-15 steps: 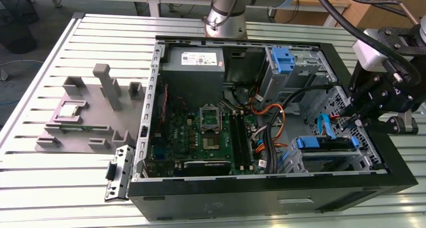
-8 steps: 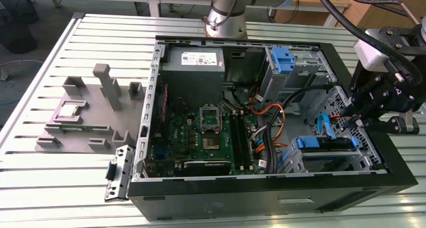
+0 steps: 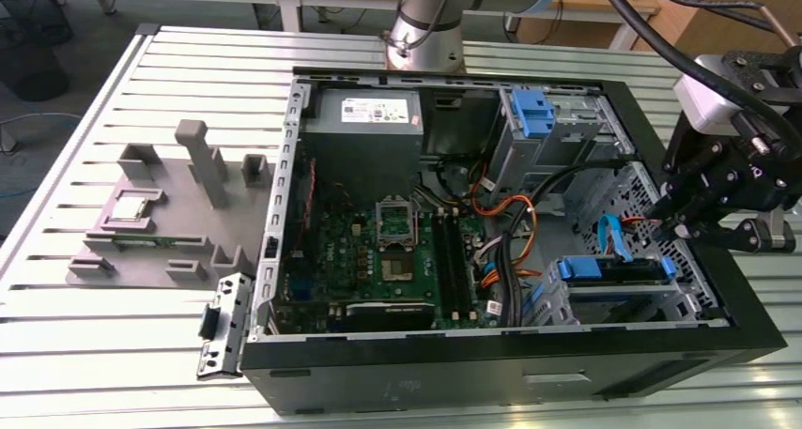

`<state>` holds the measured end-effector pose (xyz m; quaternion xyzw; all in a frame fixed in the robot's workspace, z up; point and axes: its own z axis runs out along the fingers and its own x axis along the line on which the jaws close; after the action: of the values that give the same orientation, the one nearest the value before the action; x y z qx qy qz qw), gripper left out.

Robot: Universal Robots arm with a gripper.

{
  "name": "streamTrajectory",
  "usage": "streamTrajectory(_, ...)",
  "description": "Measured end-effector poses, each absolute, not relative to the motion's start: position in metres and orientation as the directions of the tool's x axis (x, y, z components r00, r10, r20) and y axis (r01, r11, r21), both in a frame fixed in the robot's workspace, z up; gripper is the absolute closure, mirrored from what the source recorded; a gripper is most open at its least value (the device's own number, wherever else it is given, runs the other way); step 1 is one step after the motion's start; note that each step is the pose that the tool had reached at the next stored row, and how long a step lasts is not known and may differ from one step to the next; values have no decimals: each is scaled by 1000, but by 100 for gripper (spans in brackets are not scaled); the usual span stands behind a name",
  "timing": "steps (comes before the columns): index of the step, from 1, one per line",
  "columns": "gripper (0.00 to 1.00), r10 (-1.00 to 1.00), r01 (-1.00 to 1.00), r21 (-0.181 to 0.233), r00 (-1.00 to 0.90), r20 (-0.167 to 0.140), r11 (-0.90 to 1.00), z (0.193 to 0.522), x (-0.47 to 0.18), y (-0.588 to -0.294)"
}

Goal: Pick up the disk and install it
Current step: 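Insert the second disk wire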

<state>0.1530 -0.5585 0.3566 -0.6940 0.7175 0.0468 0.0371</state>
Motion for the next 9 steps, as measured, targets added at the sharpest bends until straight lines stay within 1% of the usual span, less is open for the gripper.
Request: streamTrajectory(9, 71, -992, -999, 16, -34, -118, 32, 356, 153, -555)
